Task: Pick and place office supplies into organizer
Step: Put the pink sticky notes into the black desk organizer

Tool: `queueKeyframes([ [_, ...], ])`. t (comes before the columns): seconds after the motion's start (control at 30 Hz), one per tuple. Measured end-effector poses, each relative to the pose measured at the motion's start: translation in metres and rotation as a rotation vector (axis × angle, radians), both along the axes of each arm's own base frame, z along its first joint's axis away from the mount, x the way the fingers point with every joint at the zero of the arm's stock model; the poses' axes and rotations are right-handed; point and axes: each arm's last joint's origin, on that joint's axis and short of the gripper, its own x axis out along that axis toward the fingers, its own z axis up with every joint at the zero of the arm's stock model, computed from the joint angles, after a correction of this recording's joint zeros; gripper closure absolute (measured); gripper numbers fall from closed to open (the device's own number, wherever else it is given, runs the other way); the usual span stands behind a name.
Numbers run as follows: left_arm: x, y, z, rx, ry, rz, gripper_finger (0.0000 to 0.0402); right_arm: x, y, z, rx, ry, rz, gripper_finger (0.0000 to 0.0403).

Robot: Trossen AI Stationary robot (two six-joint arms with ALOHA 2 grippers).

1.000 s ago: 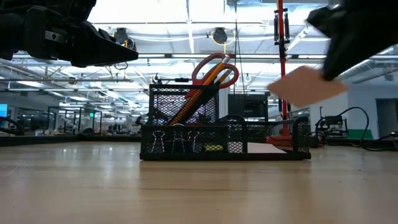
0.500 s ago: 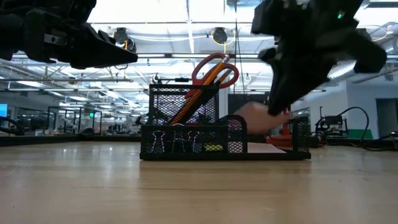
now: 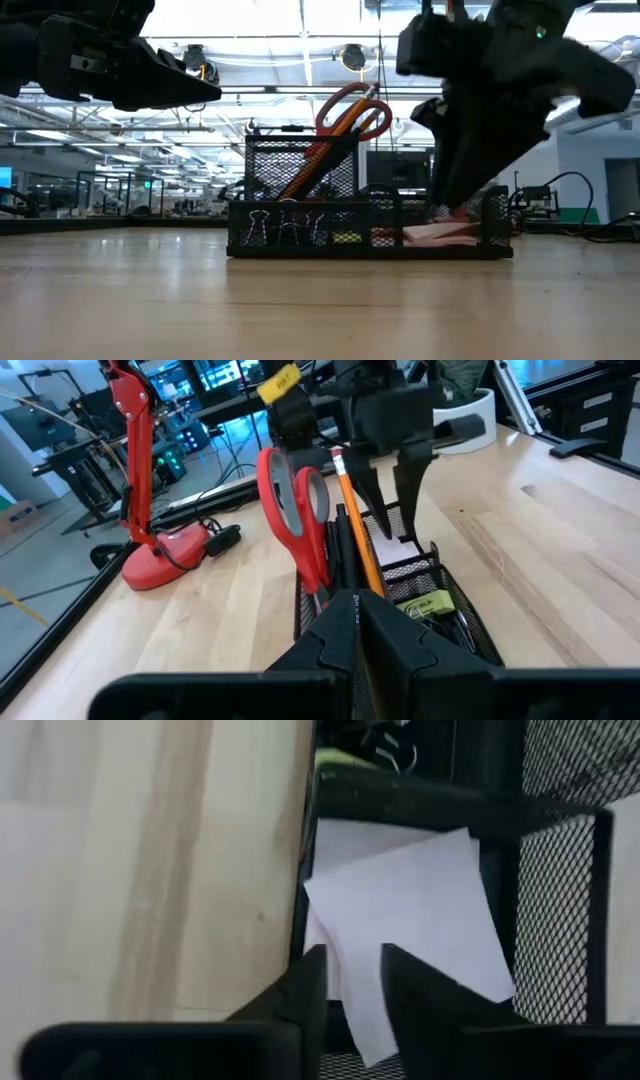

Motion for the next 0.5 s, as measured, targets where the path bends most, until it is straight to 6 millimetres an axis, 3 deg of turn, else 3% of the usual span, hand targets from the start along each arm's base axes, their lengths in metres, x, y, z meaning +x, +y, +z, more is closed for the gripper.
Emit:
queueKeyframes([
  [0.27,0.000,0.000,0.000,-0.004,-0.002,0.001,0.0376,0.003,0.000,0.021,0.028,-0.132,-0.006,0.0250],
  [0.37,0.000,0.000,0.000,-0.005,-0.003,0.001,0.0376,0.005,0.001,0.022,0.027,-0.156,0.004,0.0254],
  [0.5,0.000,0.000,0.000,-0.005,-0.003,0.001,0.0376,0.006,0.001,0.016,-0.009,-0.143,0.002,0.0296],
])
